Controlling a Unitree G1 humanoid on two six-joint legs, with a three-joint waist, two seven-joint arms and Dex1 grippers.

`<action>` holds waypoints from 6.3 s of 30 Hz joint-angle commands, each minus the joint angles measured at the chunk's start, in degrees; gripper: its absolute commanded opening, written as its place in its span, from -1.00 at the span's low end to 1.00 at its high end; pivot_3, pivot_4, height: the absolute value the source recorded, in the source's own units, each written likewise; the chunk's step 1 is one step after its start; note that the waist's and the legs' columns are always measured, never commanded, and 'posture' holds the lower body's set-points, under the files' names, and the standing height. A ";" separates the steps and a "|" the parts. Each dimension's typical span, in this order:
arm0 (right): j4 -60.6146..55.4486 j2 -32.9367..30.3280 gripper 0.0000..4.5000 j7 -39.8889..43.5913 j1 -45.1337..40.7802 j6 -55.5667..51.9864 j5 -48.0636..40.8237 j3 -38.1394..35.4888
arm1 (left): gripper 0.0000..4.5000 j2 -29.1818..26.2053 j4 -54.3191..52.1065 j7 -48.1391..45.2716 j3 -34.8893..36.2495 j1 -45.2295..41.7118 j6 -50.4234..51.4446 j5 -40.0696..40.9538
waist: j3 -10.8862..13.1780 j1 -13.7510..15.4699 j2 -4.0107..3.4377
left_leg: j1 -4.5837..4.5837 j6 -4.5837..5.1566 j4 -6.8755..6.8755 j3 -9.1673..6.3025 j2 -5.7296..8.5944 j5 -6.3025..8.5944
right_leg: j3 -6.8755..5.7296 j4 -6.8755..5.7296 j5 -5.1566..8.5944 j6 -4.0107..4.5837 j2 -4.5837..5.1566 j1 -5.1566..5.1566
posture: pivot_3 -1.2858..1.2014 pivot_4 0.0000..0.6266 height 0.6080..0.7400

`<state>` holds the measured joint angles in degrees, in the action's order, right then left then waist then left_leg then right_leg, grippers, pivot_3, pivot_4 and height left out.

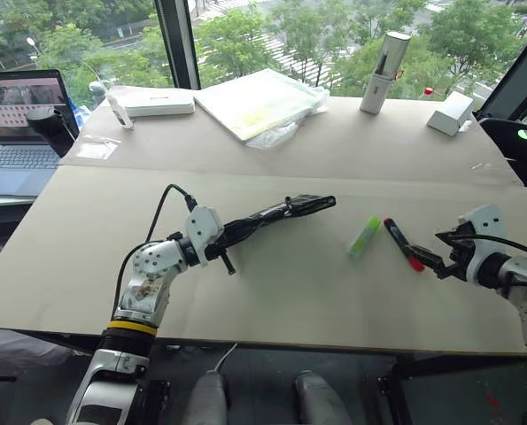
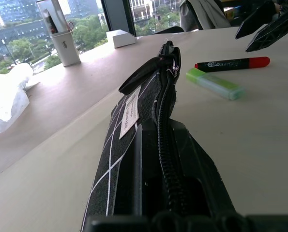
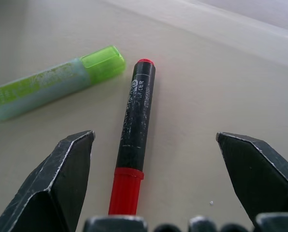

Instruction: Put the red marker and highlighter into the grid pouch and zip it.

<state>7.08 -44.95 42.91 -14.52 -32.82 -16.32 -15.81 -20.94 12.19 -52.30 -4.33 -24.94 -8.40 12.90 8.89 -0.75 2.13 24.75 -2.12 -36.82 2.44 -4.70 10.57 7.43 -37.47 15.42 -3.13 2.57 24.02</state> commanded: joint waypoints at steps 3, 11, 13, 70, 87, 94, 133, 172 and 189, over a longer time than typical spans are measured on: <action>4.43 -0.01 0.99 -0.22 -3.19 2.84 1.18 1.67 | -1.00 -0.15 -1.84 0.25 0.64 -0.07 -0.38 0.71 | 0.00 0.03 0.00 | 0.00 0.00 0.00 0.00 0.01 0.00 | 0.00 0.00 0.00 0.00 0.01 -0.01 | 0.03 -0.52 1.00; 11.58 0.84 0.37 0.47 -6.29 5.98 3.84 5.93 | -1.00 -0.68 -2.23 0.50 1.03 0.45 -0.22 0.71 | 0.00 0.00 0.00 | -0.01 0.00 -0.01 0.00 0.01 0.00 | 0.00 -0.01 0.00 0.00 0.00 -0.02 | 0.03 -0.52 1.00; 12.34 0.54 0.08 1.34 -6.24 6.78 4.07 6.57 | -1.00 -0.82 -2.19 0.53 1.12 0.40 -0.25 0.71 | 0.00 0.00 0.00 | -0.02 0.00 -0.01 -0.01 0.01 0.00 | 0.00 -0.01 0.00 0.00 0.00 -0.04 | 0.03 -0.52 1.00; 5.83 -4.13 -0.76 15.10 -21.53 51.25 20.24 22.57 | -1.00 -1.06 -3.27 -1.26 -0.17 0.82 0.98 0.83 | 0.01 0.06 -0.06 | 0.00 -0.04 -0.07 -0.10 0.03 -0.03 | -0.06 -0.08 0.00 0.01 0.00 -0.05 | 0.03 -0.52 1.00; 10.16 4.72 -0.76 12.25 -27.57 55.67 28.85 30.91 | -1.00 -1.16 -3.14 -1.72 -0.42 0.69 0.72 0.91 | 0.01 -0.07 -0.06 | 0.00 -0.04 -0.07 -0.11 0.03 -0.03 | -0.06 -0.11 0.00 0.01 0.00 -0.03 | 0.03 -0.52 1.00; 13.45 13.47 -0.76 7.55 -32.32 57.31 37.02 37.99 | -1.00 -1.05 -3.09 -1.56 -0.55 0.40 0.79 0.81 | 0.01 -0.16 -0.07 | 0.00 -0.07 -0.07 -0.12 0.03 -0.05 | -0.06 -0.19 -0.01 0.02 -0.01 0.03 | 0.03 -0.52 1.00; -6.35 -1.64 0.41 16.35 -14.71 4.89 -6.95 8.23 | -1.00 -1.96 -4.65 -0.32 -0.14 2.46 0.96 0.80 | 0.01 0.24 -0.07 | -0.07 -0.08 -0.07 -0.19 0.02 -0.06 | -0.12 -0.15 0.00 0.04 -0.01 -0.14 | 0.03 -0.52 1.00; -13.60 16.75 0.41 -24.52 -5.38 -15.73 2.99 6.88 | -1.00 -0.47 -4.73 1.67 -0.81 4.23 -0.14 -0.46 | -0.03 0.06 -0.04 | 0.02 -0.12 -0.07 -0.37 0.08 -0.09 | -0.20 -0.17 0.01 0.05 -0.01 -0.13 | 0.03 -0.52 1.00; -13.36 21.43 0.41 -26.53 -2.67 -18.22 3.03 9.41 | -1.00 -0.04 -4.52 2.22 -0.80 4.61 -0.20 -0.29 | -0.14 -0.10 0.08 | -0.02 -0.12 -0.06 -0.41 0.08 -0.09 | -0.24 -0.16 0.02 0.05 -0.02 -0.18 | 0.03 -0.52 1.00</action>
<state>-9.11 -23.55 16.30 -19.04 -50.48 -14.27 -7.57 -21.13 9.69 -50.54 -5.78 -20.29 -7.63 12.09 8.75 -0.86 2.21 24.71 -2.24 -36.89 2.01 -4.62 10.48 7.17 -37.62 15.43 -3.07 2.55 23.81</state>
